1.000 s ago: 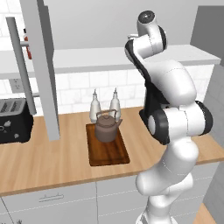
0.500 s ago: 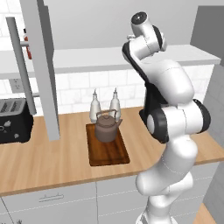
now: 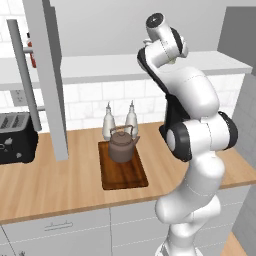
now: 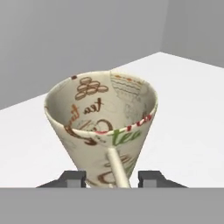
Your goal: Pick the kettle from the counter and place it on the tray. Then pick the mug from the cabinet and place it on the tray. Then close the cabinet doors.
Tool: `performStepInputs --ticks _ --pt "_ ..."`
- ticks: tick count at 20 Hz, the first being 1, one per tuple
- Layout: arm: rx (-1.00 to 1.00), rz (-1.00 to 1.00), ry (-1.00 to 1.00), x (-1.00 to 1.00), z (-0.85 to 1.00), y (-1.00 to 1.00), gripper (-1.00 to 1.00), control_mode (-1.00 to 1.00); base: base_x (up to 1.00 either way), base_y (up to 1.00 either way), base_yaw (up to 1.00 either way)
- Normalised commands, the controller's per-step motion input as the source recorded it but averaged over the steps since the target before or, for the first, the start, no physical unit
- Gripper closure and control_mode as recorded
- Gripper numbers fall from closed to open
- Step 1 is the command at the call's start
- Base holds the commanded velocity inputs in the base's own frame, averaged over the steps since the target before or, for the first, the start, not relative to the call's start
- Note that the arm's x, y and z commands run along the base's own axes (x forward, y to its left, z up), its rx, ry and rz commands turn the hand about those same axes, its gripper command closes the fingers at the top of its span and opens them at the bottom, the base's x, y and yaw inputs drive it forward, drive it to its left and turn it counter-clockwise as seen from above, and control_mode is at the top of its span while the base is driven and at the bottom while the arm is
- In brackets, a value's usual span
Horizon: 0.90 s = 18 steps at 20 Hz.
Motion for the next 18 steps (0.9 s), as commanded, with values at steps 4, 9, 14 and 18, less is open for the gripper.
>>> performStepInputs --ticks 4,9,14,18 --pt "0.0 0.0 -0.01 0.01 -0.14 0.0 1.0 -1.0 0.0 0.0 0.0" --pt "0.0 0.01 -0.04 -0.13 -0.12 -0.02 1.0 -1.0 0.0 0.0 0.0" --pt "0.03 0.17 -0.02 -0.74 0.0 0.0 1.0 -1.0 0.0 0.0 0.0" --pt "0.0 0.22 -0.11 -0.88 0.0 0.0 1.0 -1.0 0.0 0.0 0.0"
